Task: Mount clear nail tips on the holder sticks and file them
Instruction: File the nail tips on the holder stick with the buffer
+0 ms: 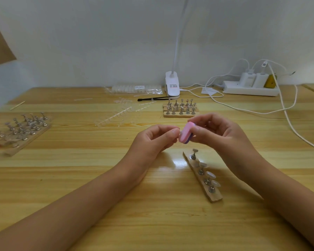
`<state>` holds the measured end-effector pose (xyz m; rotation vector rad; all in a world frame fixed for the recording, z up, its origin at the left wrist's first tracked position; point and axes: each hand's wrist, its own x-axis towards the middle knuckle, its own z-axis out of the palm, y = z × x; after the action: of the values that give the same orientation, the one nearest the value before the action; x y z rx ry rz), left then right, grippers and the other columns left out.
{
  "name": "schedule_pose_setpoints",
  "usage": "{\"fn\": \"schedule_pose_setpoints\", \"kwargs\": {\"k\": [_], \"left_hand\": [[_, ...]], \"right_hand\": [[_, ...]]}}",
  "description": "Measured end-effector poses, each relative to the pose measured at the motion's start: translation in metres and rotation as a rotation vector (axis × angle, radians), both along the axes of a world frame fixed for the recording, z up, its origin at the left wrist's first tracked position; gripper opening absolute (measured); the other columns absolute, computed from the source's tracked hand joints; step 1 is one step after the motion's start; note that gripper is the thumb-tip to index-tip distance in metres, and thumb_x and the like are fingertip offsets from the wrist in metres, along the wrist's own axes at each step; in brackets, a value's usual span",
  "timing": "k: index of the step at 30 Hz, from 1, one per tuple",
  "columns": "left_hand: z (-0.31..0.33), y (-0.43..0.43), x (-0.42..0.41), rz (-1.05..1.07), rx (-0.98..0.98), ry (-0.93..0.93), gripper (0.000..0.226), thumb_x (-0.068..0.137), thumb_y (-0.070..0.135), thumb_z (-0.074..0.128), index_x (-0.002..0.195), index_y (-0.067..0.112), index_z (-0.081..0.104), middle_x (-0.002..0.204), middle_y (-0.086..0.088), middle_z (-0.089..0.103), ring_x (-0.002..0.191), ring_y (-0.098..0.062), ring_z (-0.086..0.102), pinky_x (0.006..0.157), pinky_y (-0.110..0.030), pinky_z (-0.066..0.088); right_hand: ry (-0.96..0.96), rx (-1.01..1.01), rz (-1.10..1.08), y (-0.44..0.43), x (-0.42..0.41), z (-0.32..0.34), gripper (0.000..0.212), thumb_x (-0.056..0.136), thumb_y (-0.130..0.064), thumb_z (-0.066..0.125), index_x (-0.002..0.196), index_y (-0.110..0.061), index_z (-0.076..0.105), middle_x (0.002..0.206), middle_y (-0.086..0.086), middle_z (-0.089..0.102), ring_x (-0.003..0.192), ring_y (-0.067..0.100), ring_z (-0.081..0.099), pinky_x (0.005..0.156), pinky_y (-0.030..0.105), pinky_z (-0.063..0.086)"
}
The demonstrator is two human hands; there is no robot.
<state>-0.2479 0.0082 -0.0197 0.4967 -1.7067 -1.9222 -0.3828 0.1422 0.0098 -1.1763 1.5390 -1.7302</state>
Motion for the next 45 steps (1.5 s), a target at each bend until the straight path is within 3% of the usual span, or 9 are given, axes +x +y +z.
{"fn": "schedule_pose_setpoints", "kwargs": {"k": [5, 9, 13, 17, 29, 32, 35, 39, 45], "left_hand": [[-0.002, -0.001, -0.001, -0.008, -0.028, -0.001, 0.032, 0.081, 0.031, 0.072, 0.108, 0.014, 0.074, 0.111, -0.01, 0.074, 0.112, -0.024, 0.066, 0.106, -0.041, 0.047], [-0.001, 0.0, 0.0, 0.004, -0.05, -0.024, 0.029, 0.08, 0.033, 0.071, 0.104, 0.018, 0.076, 0.109, -0.008, 0.074, 0.111, -0.023, 0.067, 0.105, -0.039, 0.048], [-0.002, 0.001, 0.0, 0.034, -0.058, -0.005, 0.029, 0.08, 0.034, 0.071, 0.103, 0.019, 0.075, 0.106, -0.005, 0.075, 0.107, -0.02, 0.069, 0.101, -0.037, 0.05], [-0.002, 0.002, 0.0, 0.033, -0.083, -0.008, 0.028, 0.083, 0.034, 0.071, 0.106, 0.018, 0.075, 0.107, -0.003, 0.075, 0.106, -0.014, 0.068, 0.092, -0.026, 0.051], [-0.001, 0.002, -0.001, 0.044, -0.086, -0.013, 0.031, 0.078, 0.038, 0.075, 0.104, 0.021, 0.074, 0.105, -0.001, 0.075, 0.104, -0.015, 0.069, 0.093, -0.027, 0.053], [0.0, 0.002, -0.001, 0.048, -0.085, -0.017, 0.036, 0.075, 0.04, 0.074, 0.105, 0.02, 0.074, 0.104, 0.0, 0.075, 0.102, -0.012, 0.069, 0.088, -0.022, 0.053], [0.0, 0.003, -0.001, 0.038, -0.101, -0.027, 0.027, 0.083, 0.03, 0.073, 0.106, 0.018, 0.074, 0.105, -0.003, 0.075, 0.1, -0.011, 0.068, 0.086, -0.019, 0.052], [0.002, 0.005, 0.0, 0.027, -0.102, -0.025, 0.025, 0.084, 0.027, 0.072, 0.107, 0.017, 0.074, 0.092, 0.007, 0.074, 0.087, -0.002, 0.067, 0.08, -0.015, 0.051], [0.002, 0.006, 0.0, 0.028, -0.132, -0.022, 0.025, 0.085, 0.028, 0.07, 0.108, 0.018, 0.074, 0.102, 0.002, 0.075, 0.094, -0.004, 0.067, 0.083, -0.016, 0.051]], "right_hand": [[0.039, 0.06, 0.06, 0.0, 0.003, 0.0, 0.028, 0.079, -0.022, 0.071, 0.101, -0.006, 0.067, 0.091, 0.007, 0.075, 0.087, 0.018, 0.073, 0.076, 0.02, 0.055], [0.007, 0.001, -0.017, 0.001, 0.0, 0.002, 0.029, 0.078, -0.024, 0.07, 0.101, -0.008, 0.068, 0.091, 0.003, 0.075, 0.088, 0.017, 0.073, 0.078, 0.022, 0.056], [0.057, 0.119, 0.089, 0.001, 0.002, 0.001, 0.028, 0.078, -0.023, 0.072, 0.1, -0.006, 0.068, 0.091, 0.008, 0.076, 0.085, 0.018, 0.073, 0.074, 0.02, 0.055], [0.0, 0.008, -0.032, 0.0, 0.0, 0.001, 0.029, 0.077, -0.025, 0.071, 0.099, -0.007, 0.068, 0.089, 0.005, 0.075, 0.085, 0.017, 0.072, 0.076, 0.022, 0.056], [-0.04, 0.065, 0.051, 0.0, -0.002, -0.001, 0.025, 0.076, -0.027, 0.073, 0.095, -0.011, 0.07, 0.092, 0.009, 0.075, 0.088, 0.02, 0.073, 0.076, 0.022, 0.056], [-0.059, -0.013, -0.027, -0.001, -0.003, -0.001, 0.029, 0.078, -0.025, 0.071, 0.101, -0.008, 0.069, 0.092, 0.006, 0.075, 0.09, 0.021, 0.073, 0.078, 0.022, 0.056], [-0.056, 0.025, 0.029, 0.0, -0.004, 0.001, 0.03, 0.078, -0.025, 0.07, 0.102, -0.007, 0.069, 0.094, 0.007, 0.075, 0.091, 0.021, 0.073, 0.079, 0.022, 0.056], [-0.095, -0.026, 0.001, 0.001, -0.008, 0.003, 0.03, 0.078, -0.025, 0.071, 0.103, -0.01, 0.07, 0.094, 0.003, 0.075, 0.091, 0.018, 0.072, 0.08, 0.02, 0.055], [-0.026, 0.076, 0.1, 0.003, -0.012, 0.005, 0.028, 0.079, -0.026, 0.07, 0.104, -0.015, 0.072, 0.1, 0.006, 0.075, 0.094, 0.019, 0.072, 0.08, 0.02, 0.055]]}}
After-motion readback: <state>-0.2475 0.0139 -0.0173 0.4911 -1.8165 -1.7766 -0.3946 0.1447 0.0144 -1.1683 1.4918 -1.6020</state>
